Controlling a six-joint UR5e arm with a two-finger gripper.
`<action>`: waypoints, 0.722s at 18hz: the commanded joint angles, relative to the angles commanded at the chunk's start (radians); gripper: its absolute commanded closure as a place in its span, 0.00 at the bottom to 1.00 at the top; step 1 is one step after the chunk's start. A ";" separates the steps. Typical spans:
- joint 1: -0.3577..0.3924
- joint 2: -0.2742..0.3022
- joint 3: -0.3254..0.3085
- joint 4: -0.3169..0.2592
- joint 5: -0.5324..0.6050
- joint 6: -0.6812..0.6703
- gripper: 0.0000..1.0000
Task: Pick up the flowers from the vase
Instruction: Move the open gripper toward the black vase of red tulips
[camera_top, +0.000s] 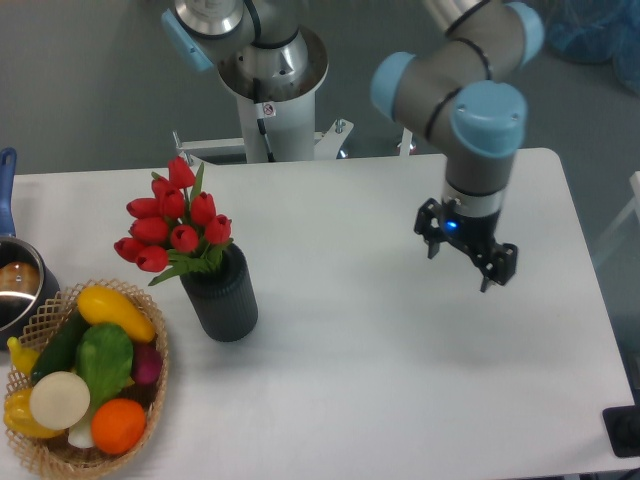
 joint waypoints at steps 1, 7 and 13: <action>0.000 0.008 -0.006 0.000 -0.030 0.003 0.00; -0.003 0.055 -0.072 0.002 -0.170 -0.006 0.00; -0.011 0.081 -0.088 0.005 -0.176 -0.190 0.00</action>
